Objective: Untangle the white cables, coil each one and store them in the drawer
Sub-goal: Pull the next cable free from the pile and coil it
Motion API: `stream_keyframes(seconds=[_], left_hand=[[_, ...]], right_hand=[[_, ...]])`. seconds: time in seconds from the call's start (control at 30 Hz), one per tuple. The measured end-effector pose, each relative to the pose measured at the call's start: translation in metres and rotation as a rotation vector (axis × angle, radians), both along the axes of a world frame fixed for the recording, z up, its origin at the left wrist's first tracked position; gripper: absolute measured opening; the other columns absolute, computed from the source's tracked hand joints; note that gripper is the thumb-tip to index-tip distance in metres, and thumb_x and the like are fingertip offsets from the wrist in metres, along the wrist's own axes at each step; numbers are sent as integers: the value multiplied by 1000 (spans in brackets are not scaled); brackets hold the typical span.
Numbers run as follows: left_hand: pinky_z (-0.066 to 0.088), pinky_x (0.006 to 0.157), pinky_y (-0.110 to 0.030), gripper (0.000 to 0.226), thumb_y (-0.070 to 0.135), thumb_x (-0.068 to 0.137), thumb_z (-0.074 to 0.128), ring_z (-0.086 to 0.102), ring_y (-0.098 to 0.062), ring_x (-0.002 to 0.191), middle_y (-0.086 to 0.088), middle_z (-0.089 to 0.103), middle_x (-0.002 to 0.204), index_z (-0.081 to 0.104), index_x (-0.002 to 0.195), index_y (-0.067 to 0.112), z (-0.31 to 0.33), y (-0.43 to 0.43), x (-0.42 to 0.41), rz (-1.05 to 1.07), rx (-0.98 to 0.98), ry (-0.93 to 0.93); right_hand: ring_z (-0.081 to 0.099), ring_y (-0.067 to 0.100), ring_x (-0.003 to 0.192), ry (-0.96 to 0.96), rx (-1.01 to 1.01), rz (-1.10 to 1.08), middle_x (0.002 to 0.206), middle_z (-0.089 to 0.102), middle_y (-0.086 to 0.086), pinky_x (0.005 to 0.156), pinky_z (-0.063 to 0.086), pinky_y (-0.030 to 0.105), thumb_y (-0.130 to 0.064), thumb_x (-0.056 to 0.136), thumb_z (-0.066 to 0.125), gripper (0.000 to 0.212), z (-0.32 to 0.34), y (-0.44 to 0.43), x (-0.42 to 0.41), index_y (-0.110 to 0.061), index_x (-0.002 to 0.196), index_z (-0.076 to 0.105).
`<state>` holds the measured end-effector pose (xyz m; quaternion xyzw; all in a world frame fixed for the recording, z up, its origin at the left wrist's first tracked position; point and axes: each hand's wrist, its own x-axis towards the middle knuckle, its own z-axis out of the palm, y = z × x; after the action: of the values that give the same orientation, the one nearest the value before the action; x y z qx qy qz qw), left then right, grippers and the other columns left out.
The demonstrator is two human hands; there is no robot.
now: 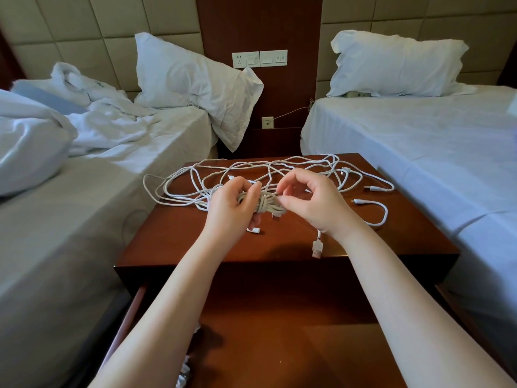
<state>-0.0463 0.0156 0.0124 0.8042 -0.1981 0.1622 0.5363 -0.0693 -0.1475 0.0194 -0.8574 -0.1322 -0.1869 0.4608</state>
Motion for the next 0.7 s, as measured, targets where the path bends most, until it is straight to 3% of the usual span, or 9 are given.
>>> stream_keyframes(seconds=[0.2,0.37,0.5,0.7], left_hand=[[38,41,-16,31,16,98,48,43,-5,32,0,53,46,43,68,12,0,5,4,11,-54,-8],[37,40,-18,29,17,98,49,42,-6,32,-1,53,45,43,70,12,-3,4,6,22,-90,4],[37,40,-19,30,17,98,49,41,-7,32,3,53,41,44,70,12,-5,4,7,20,-94,15],[35,40,-20,29,19,100,46,40,-8,34,-2,51,45,45,73,8,-4,7,6,24,-108,63]], right_hand=[[62,2,89,27,14,89,97,70,-12,77,48,15,-22,85,73,22,0,0,0,-31,105,72],[63,-2,89,-12,-11,61,95,73,-10,72,42,4,-20,78,79,24,-2,3,2,-27,100,74],[60,-9,74,0,-33,40,92,72,-9,61,41,4,-19,79,79,22,-1,4,1,-24,99,73],[61,-1,83,-3,-56,70,98,68,-15,64,45,7,-16,78,78,29,1,8,1,-28,105,72]])
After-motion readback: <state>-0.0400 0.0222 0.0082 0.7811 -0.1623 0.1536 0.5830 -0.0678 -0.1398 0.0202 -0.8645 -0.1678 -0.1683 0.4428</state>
